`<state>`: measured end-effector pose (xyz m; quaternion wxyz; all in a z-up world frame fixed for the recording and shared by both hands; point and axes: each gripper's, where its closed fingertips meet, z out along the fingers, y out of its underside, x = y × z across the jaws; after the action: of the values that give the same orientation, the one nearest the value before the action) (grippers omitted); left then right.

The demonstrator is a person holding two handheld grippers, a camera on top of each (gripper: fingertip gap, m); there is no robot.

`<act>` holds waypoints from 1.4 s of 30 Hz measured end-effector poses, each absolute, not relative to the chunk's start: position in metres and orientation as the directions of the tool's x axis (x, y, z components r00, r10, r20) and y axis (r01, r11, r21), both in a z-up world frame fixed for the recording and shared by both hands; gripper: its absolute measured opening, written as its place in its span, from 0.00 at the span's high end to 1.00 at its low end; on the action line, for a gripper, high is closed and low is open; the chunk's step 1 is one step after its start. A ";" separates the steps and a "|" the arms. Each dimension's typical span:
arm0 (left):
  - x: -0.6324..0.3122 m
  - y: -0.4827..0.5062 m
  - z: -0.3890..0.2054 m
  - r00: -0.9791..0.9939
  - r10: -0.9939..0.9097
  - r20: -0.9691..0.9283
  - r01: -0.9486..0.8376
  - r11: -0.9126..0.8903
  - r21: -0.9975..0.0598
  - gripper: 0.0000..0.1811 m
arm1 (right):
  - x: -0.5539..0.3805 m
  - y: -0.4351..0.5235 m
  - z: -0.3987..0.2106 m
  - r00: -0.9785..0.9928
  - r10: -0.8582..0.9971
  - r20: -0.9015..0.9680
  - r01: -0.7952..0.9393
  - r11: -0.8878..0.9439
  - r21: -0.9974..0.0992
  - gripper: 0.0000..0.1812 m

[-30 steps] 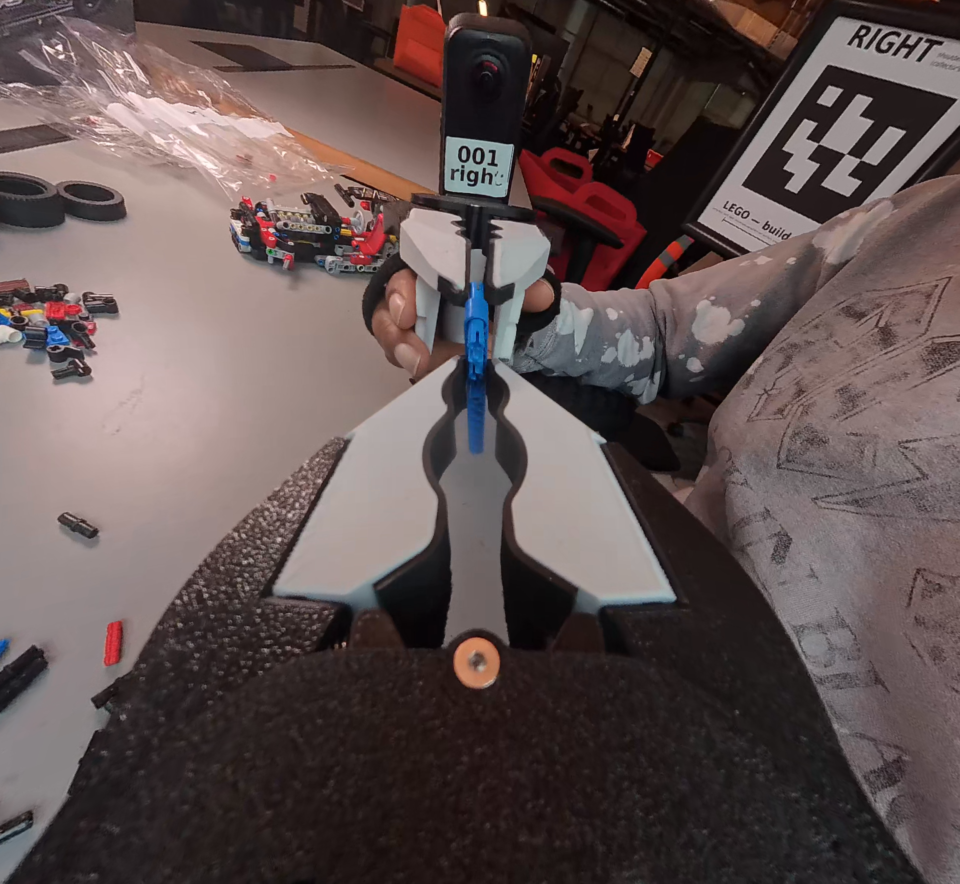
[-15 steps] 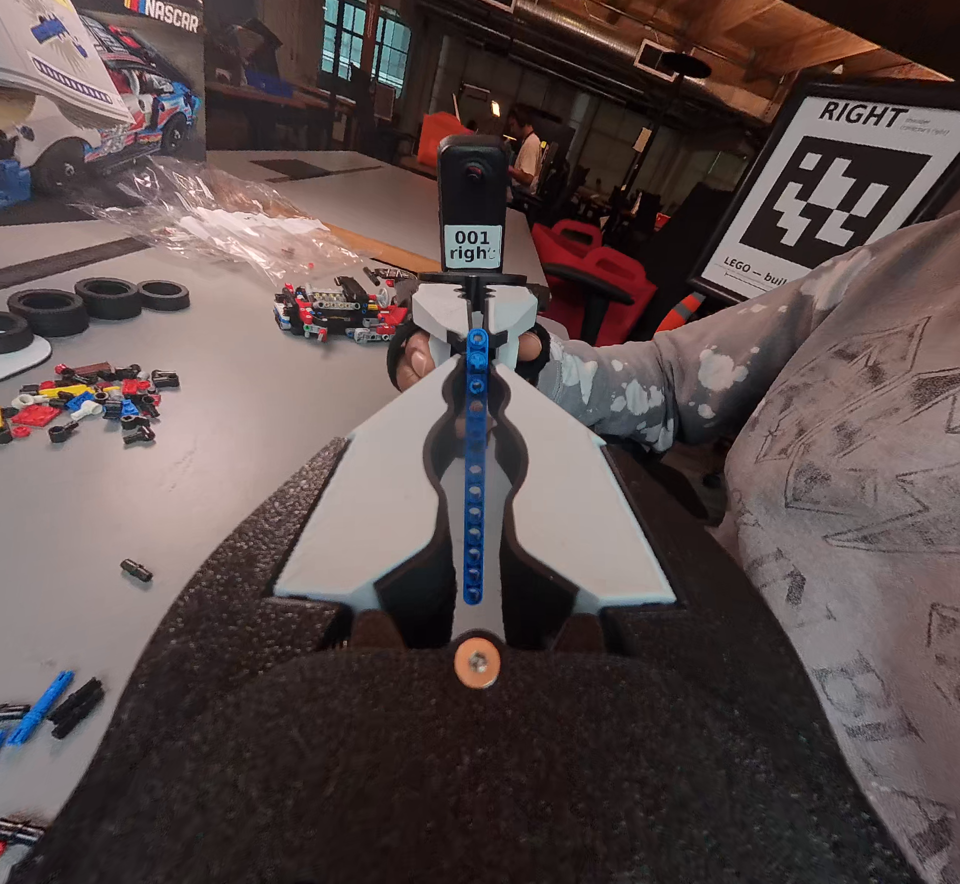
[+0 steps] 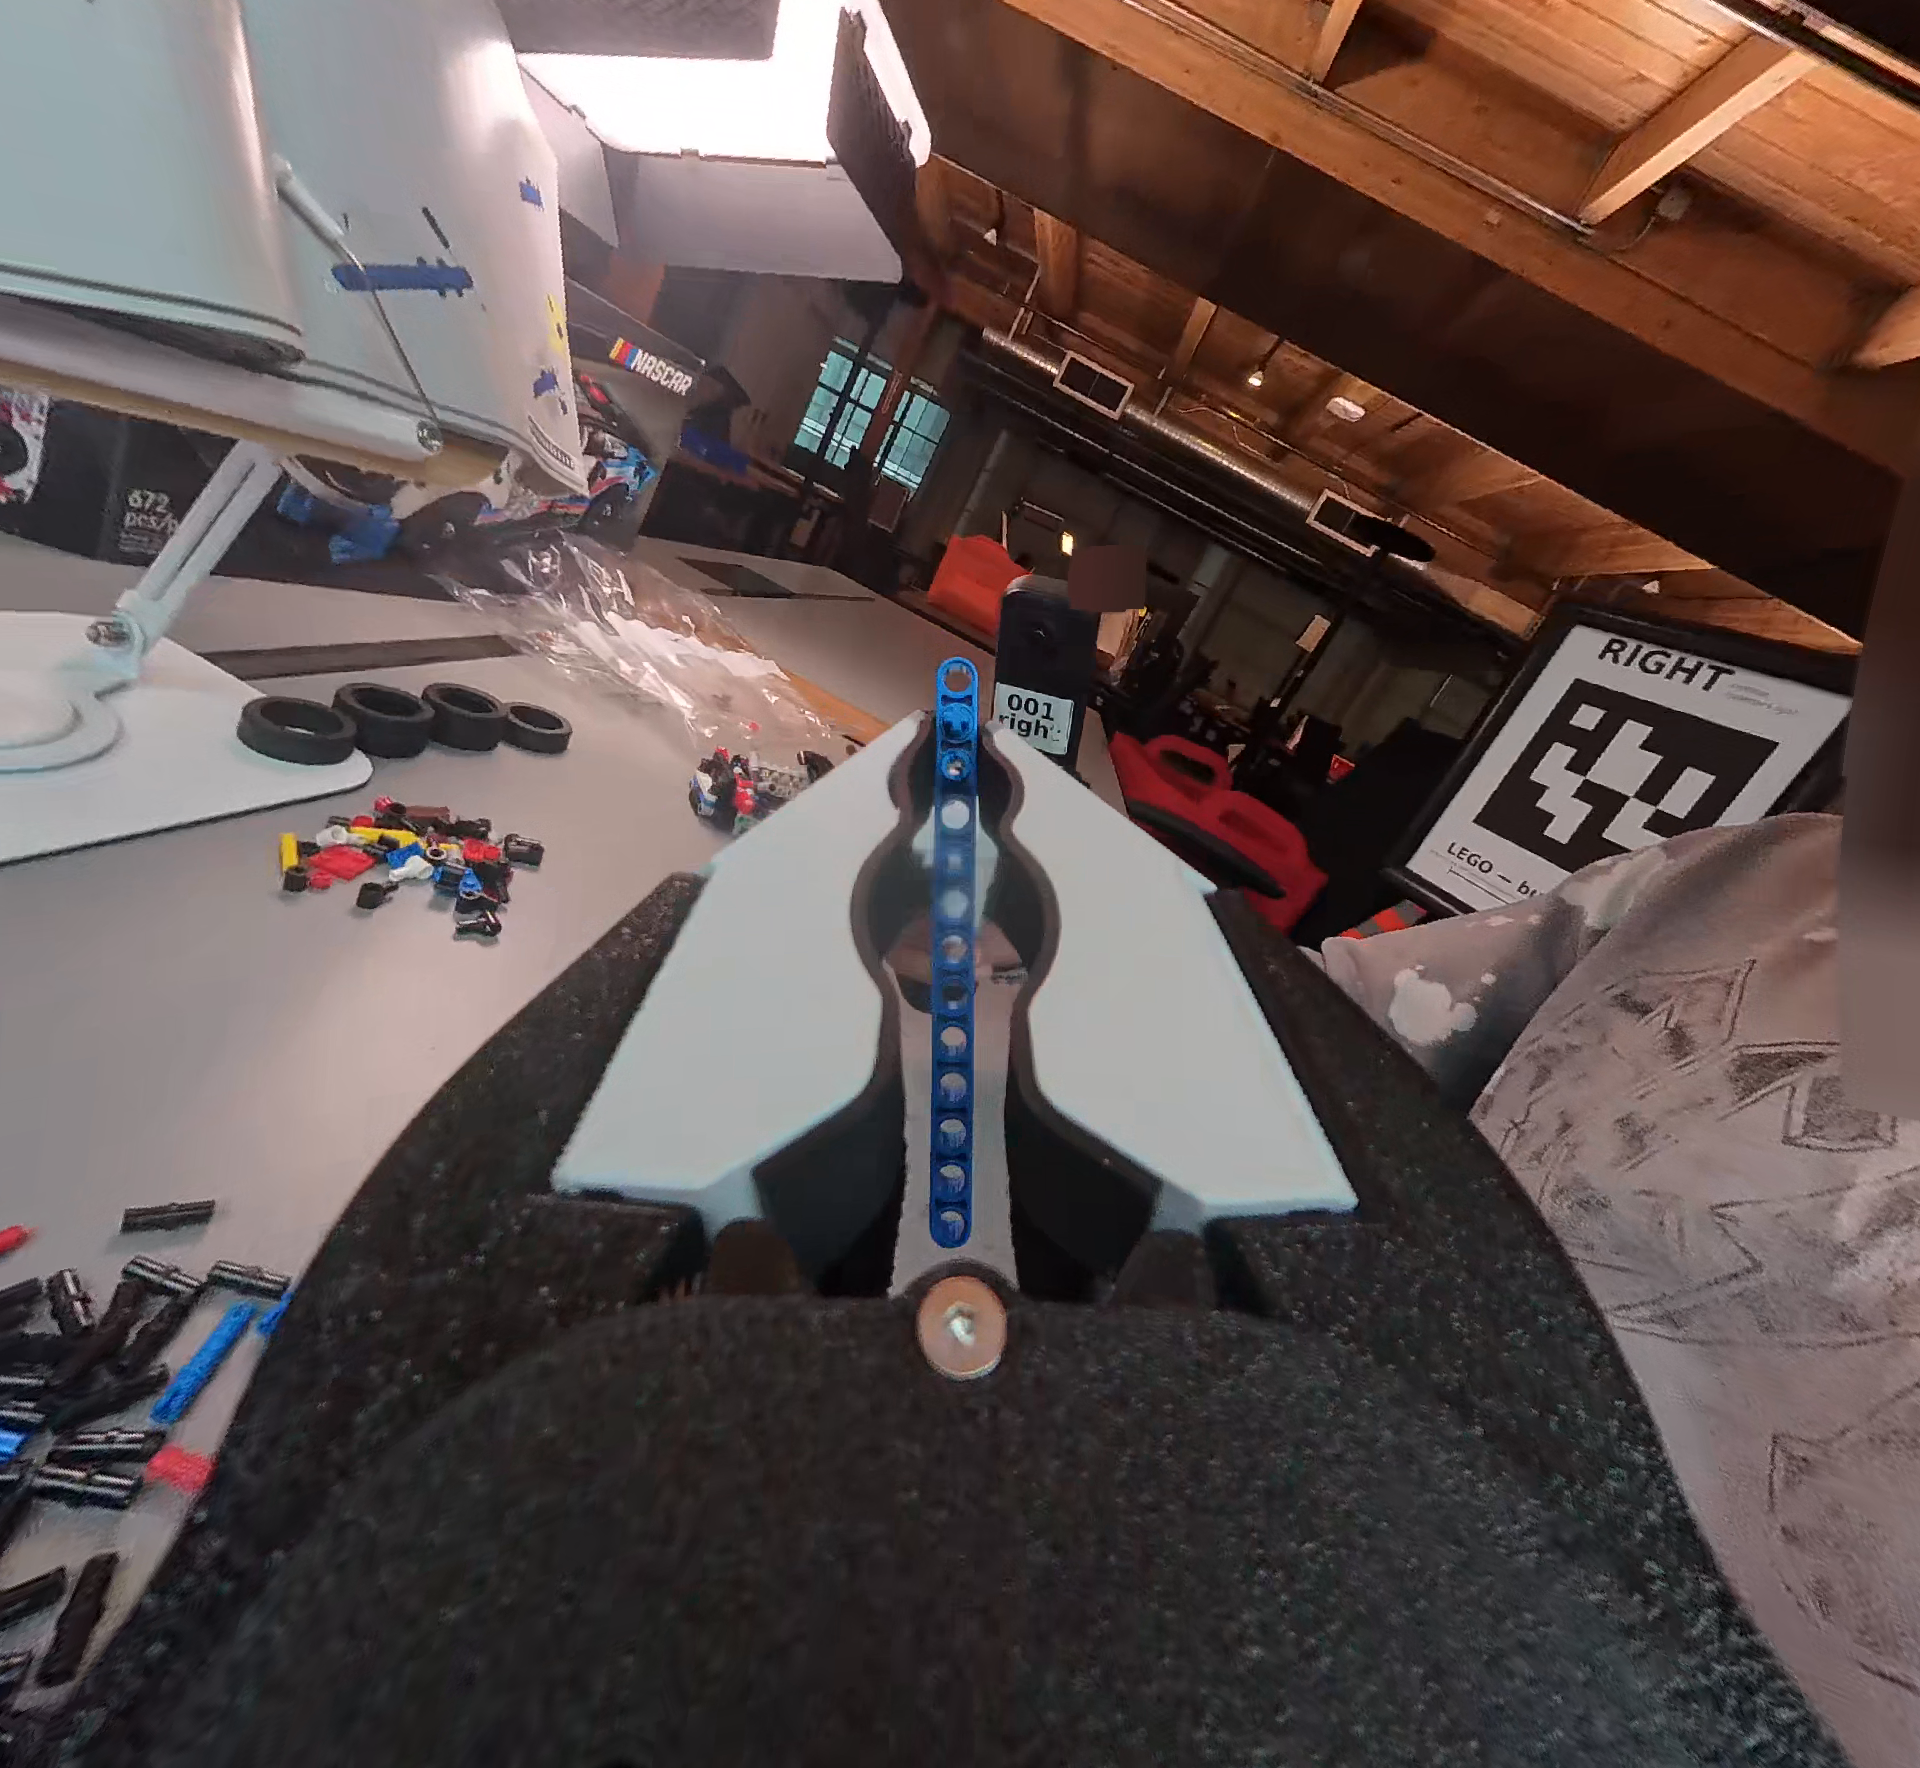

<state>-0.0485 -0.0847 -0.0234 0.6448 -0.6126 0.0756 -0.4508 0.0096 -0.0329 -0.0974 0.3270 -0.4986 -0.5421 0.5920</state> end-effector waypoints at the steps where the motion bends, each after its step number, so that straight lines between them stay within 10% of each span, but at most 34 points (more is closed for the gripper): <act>1: -0.048 -0.082 -0.027 0.589 -0.663 0.461 0.488 -0.163 -0.858 0.98 | 0.003 -0.034 -0.117 -0.249 0.946 -0.207 0.234 -0.148 -0.961 0.98; 13: -0.054 -0.062 -0.063 0.594 -0.572 0.566 0.533 -0.247 -0.809 0.98 | -0.068 -0.010 -0.194 -0.069 0.963 0.259 0.537 0.255 -0.804 0.89; 25: -0.039 -0.063 -0.066 0.476 -0.626 0.617 0.585 -0.299 -0.754 0.98 | -0.034 -0.067 -0.090 -0.416 0.862 -0.289 0.134 -0.256 -0.957 0.87; 42: -0.026 -0.065 -0.061 0.292 -0.676 0.676 0.675 -0.355 -0.646 0.97 | -0.038 -0.098 -0.091 -0.438 0.840 -0.320 0.145 -0.286 -0.947 0.95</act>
<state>-0.0258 -0.0646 -0.0606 0.5680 -0.5688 0.0002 -0.5948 -0.0377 -0.0982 -0.0908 0.2645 -0.4595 -0.5359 0.6571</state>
